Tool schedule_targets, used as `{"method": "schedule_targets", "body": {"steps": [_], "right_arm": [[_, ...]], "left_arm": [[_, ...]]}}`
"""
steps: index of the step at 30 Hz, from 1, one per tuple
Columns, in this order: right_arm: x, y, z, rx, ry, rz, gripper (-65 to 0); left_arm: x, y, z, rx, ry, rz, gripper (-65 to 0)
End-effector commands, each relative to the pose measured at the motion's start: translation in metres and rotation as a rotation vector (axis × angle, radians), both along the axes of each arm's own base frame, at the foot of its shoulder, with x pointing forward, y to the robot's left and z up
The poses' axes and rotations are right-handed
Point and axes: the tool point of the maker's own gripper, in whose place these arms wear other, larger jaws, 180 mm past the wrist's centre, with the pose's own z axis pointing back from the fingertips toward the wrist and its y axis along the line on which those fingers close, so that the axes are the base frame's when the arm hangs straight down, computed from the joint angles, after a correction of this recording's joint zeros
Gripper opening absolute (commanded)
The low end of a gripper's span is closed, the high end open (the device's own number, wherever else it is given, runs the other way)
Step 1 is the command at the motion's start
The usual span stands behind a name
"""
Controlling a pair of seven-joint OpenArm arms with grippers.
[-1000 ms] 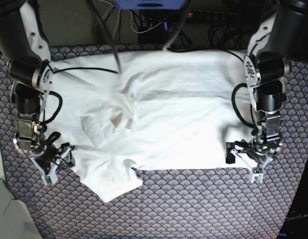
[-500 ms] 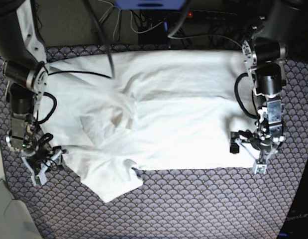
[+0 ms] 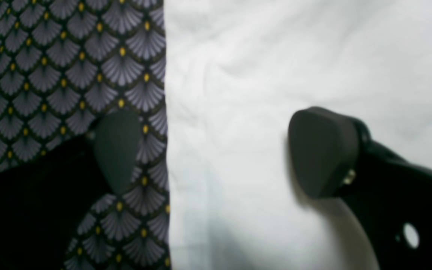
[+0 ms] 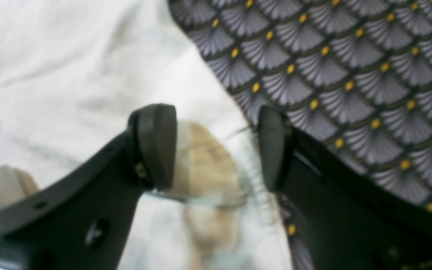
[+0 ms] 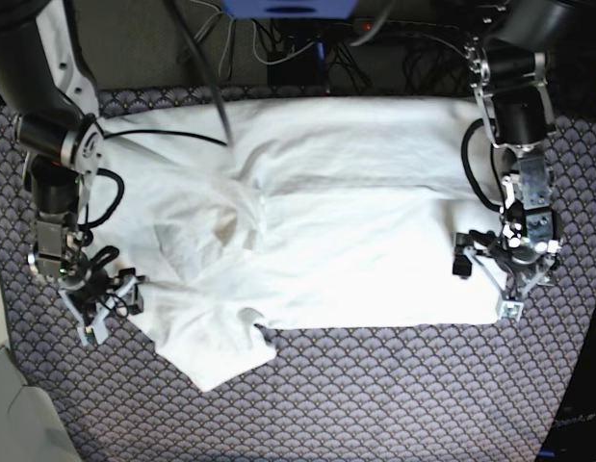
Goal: Fold the T-shirt properly
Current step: 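Close both grippers on the hem corners of the white shirt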
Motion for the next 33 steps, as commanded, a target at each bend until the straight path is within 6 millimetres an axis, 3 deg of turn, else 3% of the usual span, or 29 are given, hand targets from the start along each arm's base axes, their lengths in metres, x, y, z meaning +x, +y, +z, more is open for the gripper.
{"method": "schedule_targets", "body": {"steps": [1, 4, 11, 17, 20, 28, 33], "right_arm": [[0.017, -0.008, 0.026, 0.002, -0.073, -0.01, -29.4], [0.012, -0.007, 0.016, 0.019, -0.048, -0.015, -29.4], [0.011, -0.019, 0.019, 0.016, -0.067, -0.03, -29.4], [0.0, -0.006, 0.002, 0.028, -0.036, -0.014, -30.3], [-0.002, 0.004, -0.003, 0.039, -0.029, -0.004, -36.3], [0.0, 0.007, -0.001, 0.042, -0.035, -0.002, -63.0], [0.0, 0.007, -0.001, 0.042, -0.034, -0.002, -63.6]], "left_arm": [[0.014, 0.008, 0.025, 0.022, -0.07, 0.002, 0.0], [0.012, 0.015, 0.031, 0.044, -0.083, 0.002, 0.0], [0.008, 0.018, 0.03, 0.052, -0.08, 0.003, 0.0], [0.009, 0.018, 0.03, 0.047, -0.079, 0.005, 0.0], [0.009, 0.018, 0.029, 0.046, -0.078, 0.005, 0.0], [0.024, 0.018, 0.033, 0.023, -0.085, 0.019, 0.0], [0.051, 0.015, 0.029, -0.044, -0.095, 0.03, 0.0]]}}
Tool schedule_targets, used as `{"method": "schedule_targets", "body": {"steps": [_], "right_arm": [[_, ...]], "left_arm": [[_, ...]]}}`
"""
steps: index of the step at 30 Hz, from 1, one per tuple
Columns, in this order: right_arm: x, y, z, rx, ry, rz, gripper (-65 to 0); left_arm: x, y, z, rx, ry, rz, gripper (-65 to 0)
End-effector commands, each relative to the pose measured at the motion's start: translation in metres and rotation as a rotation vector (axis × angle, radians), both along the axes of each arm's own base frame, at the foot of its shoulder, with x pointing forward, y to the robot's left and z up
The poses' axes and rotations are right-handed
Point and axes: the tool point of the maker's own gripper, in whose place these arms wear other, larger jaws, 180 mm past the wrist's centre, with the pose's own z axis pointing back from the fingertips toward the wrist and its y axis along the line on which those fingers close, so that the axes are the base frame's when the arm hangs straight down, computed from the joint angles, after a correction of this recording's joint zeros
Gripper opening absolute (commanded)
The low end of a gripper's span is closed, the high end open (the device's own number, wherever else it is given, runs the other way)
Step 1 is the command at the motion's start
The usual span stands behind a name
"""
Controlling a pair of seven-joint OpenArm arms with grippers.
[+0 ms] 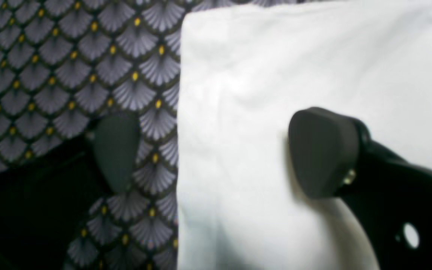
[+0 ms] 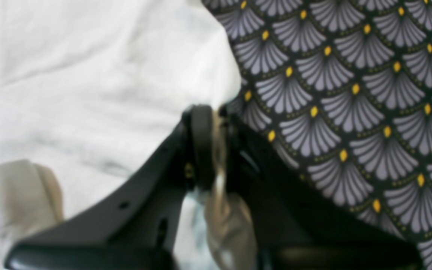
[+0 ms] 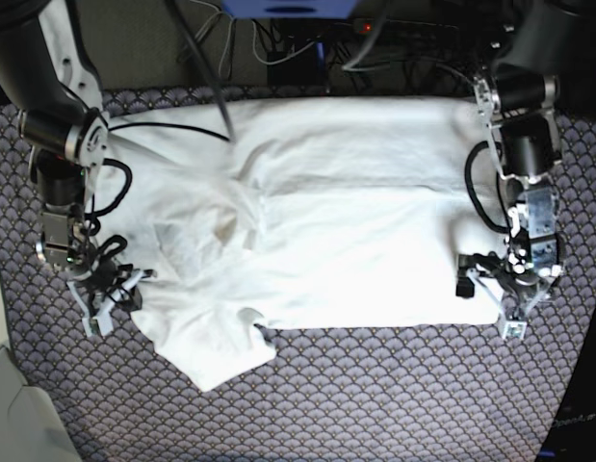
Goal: Fold the T-shirt properly
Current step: 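Close both grippers on the hem corners of the white shirt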
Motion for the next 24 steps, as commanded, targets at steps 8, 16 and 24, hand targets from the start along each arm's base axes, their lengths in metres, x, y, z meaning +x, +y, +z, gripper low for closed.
{"method": "schedule_targets", "body": {"steps": [8, 16, 24], "right_arm": [[0.008, -0.008, 0.011, -0.023, -0.011, 0.002, -63.6], [0.008, -0.008, 0.011, -0.023, -0.011, 0.002, -63.6], [0.008, -0.01, 0.012, -0.026, -0.012, 0.0, -63.6]], "left_arm": [[0.056, -0.011, 0.01, -0.14, -0.137, 0.019, 0.0], [0.055, -0.012, -0.001, -0.183, -0.156, 0.038, 0.0], [0.049, 0.028, 0.009, -0.258, -0.214, 0.189, 0.0]]}}
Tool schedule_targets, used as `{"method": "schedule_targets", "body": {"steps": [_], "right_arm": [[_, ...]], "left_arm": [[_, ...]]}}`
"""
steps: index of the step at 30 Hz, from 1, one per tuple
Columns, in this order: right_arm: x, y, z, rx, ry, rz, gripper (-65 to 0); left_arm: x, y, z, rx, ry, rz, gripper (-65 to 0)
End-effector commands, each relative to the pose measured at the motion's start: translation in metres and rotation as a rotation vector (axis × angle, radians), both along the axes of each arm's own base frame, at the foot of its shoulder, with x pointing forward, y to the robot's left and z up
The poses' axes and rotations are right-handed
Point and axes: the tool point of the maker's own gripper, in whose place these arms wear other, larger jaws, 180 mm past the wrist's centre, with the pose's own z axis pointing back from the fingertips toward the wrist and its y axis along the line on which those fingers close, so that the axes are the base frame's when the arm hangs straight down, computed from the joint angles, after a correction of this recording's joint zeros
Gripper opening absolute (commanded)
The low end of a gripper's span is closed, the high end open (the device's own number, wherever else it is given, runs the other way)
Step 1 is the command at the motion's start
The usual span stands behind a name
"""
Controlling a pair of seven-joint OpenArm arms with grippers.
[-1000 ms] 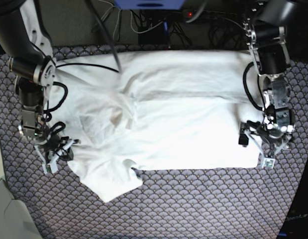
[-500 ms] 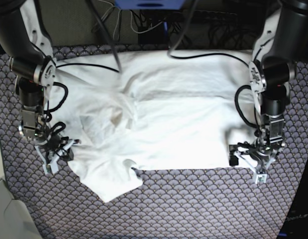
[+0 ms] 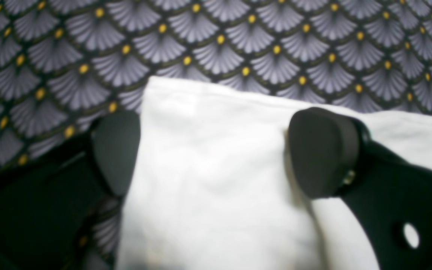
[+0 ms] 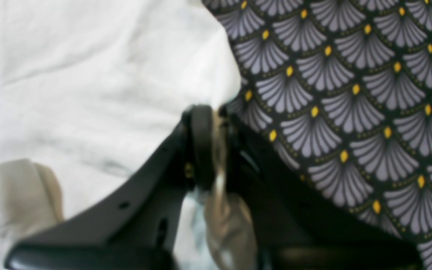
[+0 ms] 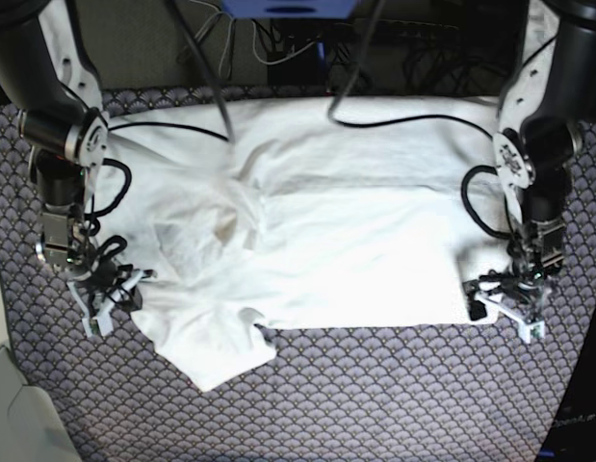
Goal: Fold the T-shirt properly
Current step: 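Close both grippers on the hem corners of the white shirt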
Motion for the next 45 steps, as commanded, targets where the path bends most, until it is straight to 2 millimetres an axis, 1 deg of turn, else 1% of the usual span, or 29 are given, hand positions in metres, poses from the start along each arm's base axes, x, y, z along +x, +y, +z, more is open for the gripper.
{"method": "schedule_targets", "body": {"steps": [1, 5, 8, 10, 13, 16, 19, 26, 30, 32, 35, 36, 42, 43, 44, 45], "right_arm": [[0.008, -0.009, 0.012, -0.024, -0.014, 0.001, -63.6], [0.008, -0.009, 0.012, -0.024, -0.014, 0.001, -63.6], [0.008, -0.008, 0.012, -0.025, -0.013, 0.002, -63.6], [0.008, -0.008, 0.012, -0.025, -0.013, 0.002, -63.6], [0.008, -0.008, 0.012, -0.025, -0.013, 0.002, -63.6], [0.008, -0.008, 0.012, -0.025, -0.013, 0.002, -63.6], [0.008, -0.008, 0.012, -0.025, -0.013, 0.002, -63.6], [0.008, -0.009, 0.012, -0.028, -0.011, 0.002, -63.6], [0.008, -0.009, 0.011, -0.029, -0.011, 0.003, -63.6], [0.008, -0.009, 0.011, -0.029, -0.011, 0.003, -63.6], [0.008, -0.009, 0.011, -0.029, -0.011, 0.003, -63.6], [0.008, -0.009, 0.011, -0.03, -0.01, 0.003, -63.6], [0.008, -0.009, 0.011, -0.03, -0.01, 0.003, -63.6], [0.007, -0.009, 0.011, -0.03, -0.008, 0.003, -63.6], [0.007, -0.009, 0.011, -0.03, -0.008, 0.003, -63.6], [0.007, -0.009, 0.01, -0.029, -0.007, 0.003, -63.6]], "left_arm": [[0.017, 0.005, 0.025, 0.006, -0.07, 0.001, 0.0], [0.012, -0.002, 0.015, 0.001, -0.053, -0.009, 0.0], [0.012, -0.004, 0.014, -0.001, -0.056, -0.01, 0.0], [0.013, -0.014, 0.011, -0.012, -0.055, -0.02, 0.0], [0.014, -0.019, 0.01, -0.018, -0.056, -0.027, 0.0], [0.015, -0.022, 0.01, -0.015, -0.054, -0.034, 0.0], [0.011, -0.024, 0.004, -0.016, -0.043, -0.039, 0.0], [0.01, -0.024, 0.003, -0.017, -0.041, -0.041, 0.0], [0.001, -0.025, -0.007, -0.02, -0.02, -0.044, 0.0], [-0.002, -0.036, -0.015, -0.034, -0.011, -0.057, 0.0], [-0.009, -0.041, -0.023, -0.039, 0.003, -0.063, 0.0], [-0.01, -0.042, -0.024, -0.04, 0.006, -0.064, -2.1], [-0.01, -0.04, -0.025, -0.041, 0.007, -0.056, -40.2], [-0.01, -0.038, -0.024, -0.038, 0.006, -0.051, -45.3], [-0.011, -0.037, -0.024, -0.037, 0.006, -0.05, -48.7], [-0.01, -0.036, -0.023, -0.035, 0.004, -0.049, -50.3]]}}
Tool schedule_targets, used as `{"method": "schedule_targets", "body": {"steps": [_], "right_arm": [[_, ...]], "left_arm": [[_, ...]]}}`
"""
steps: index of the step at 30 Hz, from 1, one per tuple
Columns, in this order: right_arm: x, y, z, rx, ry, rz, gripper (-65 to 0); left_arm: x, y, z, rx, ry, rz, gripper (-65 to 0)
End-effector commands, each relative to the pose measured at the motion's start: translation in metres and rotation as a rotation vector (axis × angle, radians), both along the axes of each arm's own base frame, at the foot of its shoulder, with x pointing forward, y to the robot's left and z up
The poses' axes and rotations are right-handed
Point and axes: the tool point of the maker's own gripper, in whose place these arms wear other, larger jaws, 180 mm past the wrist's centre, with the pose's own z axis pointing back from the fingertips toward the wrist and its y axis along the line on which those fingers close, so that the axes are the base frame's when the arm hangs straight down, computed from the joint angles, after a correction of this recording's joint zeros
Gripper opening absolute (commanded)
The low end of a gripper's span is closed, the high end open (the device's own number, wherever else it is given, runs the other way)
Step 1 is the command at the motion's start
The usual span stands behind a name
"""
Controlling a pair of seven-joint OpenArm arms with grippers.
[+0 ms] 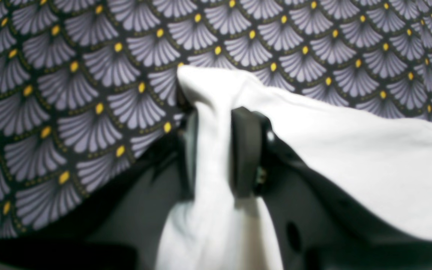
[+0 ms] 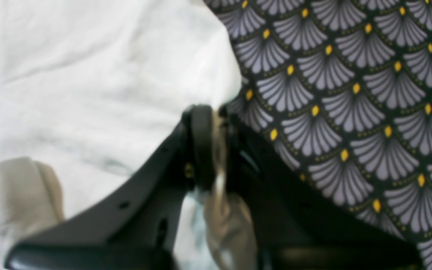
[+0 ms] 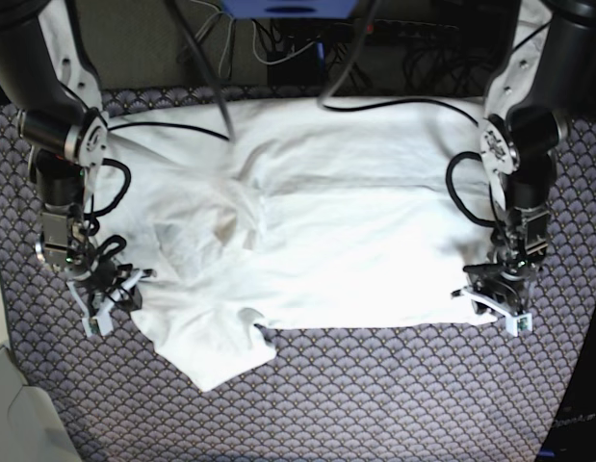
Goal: Fold the T-shirt properly
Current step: 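Close both grippers on the hem corners of the white shirt, then lift the hem with both grippers and fold it toward the collar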
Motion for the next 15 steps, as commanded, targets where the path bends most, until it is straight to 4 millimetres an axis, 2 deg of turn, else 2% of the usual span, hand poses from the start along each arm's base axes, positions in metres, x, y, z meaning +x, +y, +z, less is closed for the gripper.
{"method": "schedule_targets", "body": {"steps": [1, 10, 13, 15], "right_arm": [[0.007, -0.009, 0.01, -0.03, -0.008, 0.0, -63.6], [0.011, -0.011, 0.015, -0.024, -0.022, -0.008, -63.7], [0.014, -0.013, 0.021, -0.031, -0.042, -0.012, -63.7], [0.017, -0.016, 0.03, -0.051, -0.073, -0.013, -63.7]], "left_arm": [[-0.004, -0.005, -0.007, -0.009, 0.056, -0.027, -50.1], [-0.002, -0.005, -0.004, -0.007, 0.048, -0.033, -50.5], [0.008, 0.005, 0.017, 0.033, -0.012, -0.027, -50.6], [0.003, 0.009, 0.02, 0.066, -0.033, -0.028, -52.3]]}}
